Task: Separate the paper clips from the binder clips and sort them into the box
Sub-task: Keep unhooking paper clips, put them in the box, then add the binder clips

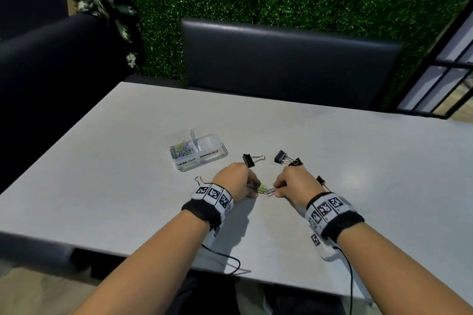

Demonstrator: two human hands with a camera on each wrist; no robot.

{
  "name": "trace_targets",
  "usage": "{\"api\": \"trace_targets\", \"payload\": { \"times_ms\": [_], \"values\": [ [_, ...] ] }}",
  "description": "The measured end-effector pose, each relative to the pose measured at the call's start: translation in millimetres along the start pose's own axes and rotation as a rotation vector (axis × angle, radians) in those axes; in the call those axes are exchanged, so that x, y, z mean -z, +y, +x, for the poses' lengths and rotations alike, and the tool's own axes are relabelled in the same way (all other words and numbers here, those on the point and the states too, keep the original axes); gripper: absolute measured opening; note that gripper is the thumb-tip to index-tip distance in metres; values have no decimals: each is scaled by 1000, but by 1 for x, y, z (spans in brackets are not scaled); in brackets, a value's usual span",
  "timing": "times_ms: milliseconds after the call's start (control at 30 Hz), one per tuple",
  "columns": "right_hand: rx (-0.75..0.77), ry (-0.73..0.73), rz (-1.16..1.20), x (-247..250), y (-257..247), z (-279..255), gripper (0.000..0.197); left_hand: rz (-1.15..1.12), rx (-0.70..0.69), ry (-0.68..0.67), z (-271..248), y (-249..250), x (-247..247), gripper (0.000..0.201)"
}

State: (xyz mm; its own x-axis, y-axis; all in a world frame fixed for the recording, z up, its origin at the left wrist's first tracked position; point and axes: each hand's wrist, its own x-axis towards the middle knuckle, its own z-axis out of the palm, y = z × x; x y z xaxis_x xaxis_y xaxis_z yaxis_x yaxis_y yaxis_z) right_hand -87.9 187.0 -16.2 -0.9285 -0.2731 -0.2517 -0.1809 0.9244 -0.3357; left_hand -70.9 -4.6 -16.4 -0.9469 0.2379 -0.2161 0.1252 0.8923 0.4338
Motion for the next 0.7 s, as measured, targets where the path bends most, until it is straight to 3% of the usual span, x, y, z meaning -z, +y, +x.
{"api": "trace_targets", "payload": {
  "times_ms": [100, 300, 700],
  "values": [
    [28, -13, -55, -1, 0, 2, 12, -24, 22, 19, 2, -1, -2, 23],
    [75, 12, -138, -5, 0, -5, 13, -64, 55, 29, 3, -3, -2, 16],
    [-17, 108, 92, 0, -4, -9, 15, -241, 86, 94, -10, -21, 3, 8]
  ]
}}
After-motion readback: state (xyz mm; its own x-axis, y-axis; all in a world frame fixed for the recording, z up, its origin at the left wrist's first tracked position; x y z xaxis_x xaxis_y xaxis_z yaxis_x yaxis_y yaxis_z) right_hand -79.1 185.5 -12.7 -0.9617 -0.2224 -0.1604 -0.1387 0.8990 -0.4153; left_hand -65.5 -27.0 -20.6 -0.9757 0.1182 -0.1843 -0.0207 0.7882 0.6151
